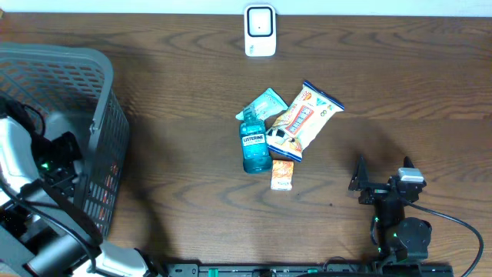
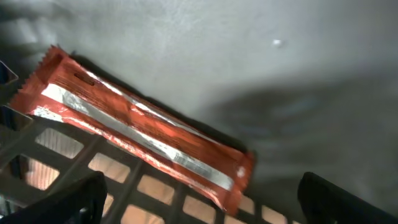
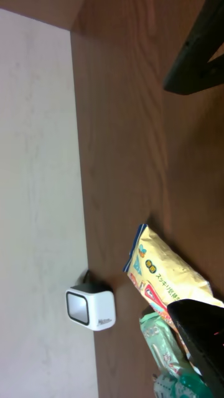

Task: Scan the item barcode
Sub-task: 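Lower the left gripper and grasp the red-orange candy stick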

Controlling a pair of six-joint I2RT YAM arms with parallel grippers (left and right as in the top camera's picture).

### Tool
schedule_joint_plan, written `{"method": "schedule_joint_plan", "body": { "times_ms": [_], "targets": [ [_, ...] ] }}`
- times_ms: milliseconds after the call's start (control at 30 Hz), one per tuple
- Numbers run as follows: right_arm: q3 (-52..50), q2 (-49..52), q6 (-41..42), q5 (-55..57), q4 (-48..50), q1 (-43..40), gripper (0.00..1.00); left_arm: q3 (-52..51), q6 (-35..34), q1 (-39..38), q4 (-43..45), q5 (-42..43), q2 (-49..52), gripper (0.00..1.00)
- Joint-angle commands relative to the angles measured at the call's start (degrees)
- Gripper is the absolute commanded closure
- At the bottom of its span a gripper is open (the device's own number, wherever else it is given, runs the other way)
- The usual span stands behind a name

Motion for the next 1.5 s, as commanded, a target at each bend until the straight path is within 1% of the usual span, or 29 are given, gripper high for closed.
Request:
{"method": "schedule_joint_plan", "body": {
  "times_ms": [0, 67, 267, 667, 733, 800, 900, 1000, 1133, 1167, 1200, 1267, 1333, 1467],
  "targets": [
    [-0.1, 0.0, -0.9, -0.1, -0.2, 0.3, 0.01, -3.3, -3.6, 0.2, 0.3, 1.7, 0.4, 0.02],
    [-0.1, 0.0, -0.9, -0.1, -0.2, 0.3, 0.01, -4.6, -5.0, 0.2, 0.8, 1.7, 0.4, 0.02],
    [-0.1, 0.0, -0.9, -0.1, -0.2, 0.3, 0.01, -9.6, -5.2, 0.0, 6.6, 1.8, 0.4, 0.02],
    [-0.1, 0.0, -0.9, -0.1, -0.2, 0.3, 0.01, -21.5, -5.2, -1.9, 23.3, 1.6, 0.5, 0.02],
    [-0.1, 0.0, -0.9, -0.1, -0.2, 0.3, 0.01, -22.6, -5.2, -2.3, 25.7, 0.1, 0.5, 0.02],
    [-0.1, 0.0, -0.9, -0.1, -0.2, 0.3, 0.01, -22.8, -5.2, -2.3, 27.1, -3.8, 0.5, 0.02],
    [-0.1, 0.0, -0.9, -0.1, -0.2, 0.3, 0.01, -22.7, -1.9, -2.0, 30.9, -10.0, 0.5, 0.02],
    [-0.1, 0.0, -0.9, -0.1, -0.2, 0.3, 0.01, -21.5, 5.4, -1.4, 34.6, -14.1, 0.5, 0.02],
    [-0.1, 0.0, -0.9, -0.1, -0.2, 0.3, 0.01, -16.9, 13.8, -0.2, 35.0, -15.4, 0.0, 0.01],
    [-0.1, 0.0, -0.9, -0.1, -0.2, 0.3, 0.01, -14.4, 17.6, 0.2, 34.5, -15.4, -0.3, 0.01],
    [-0.1, 0.0, -0.9, -0.1, -0.2, 0.3, 0.01, -12.6, 19.6, 0.3, 33.4, -15.4, -0.5, 0.02],
    [-0.1, 0.0, -0.9, -0.1, -0.2, 0.3, 0.01, -9.8, 20.4, 0.3, 30.1, -15.3, -0.9, 0.02],
    [-0.1, 0.0, -0.9, -0.1, -0.2, 0.3, 0.01, -7.8, 20.4, 0.3, 26.8, -13.5, -1.3, 0.02],
    [-0.1, 0.0, -0.9, -0.1, -0.2, 0.3, 0.01, -6.2, 20.4, 0.2, 21.8, -11.0, -3.2, 0.02]
  ]
}}
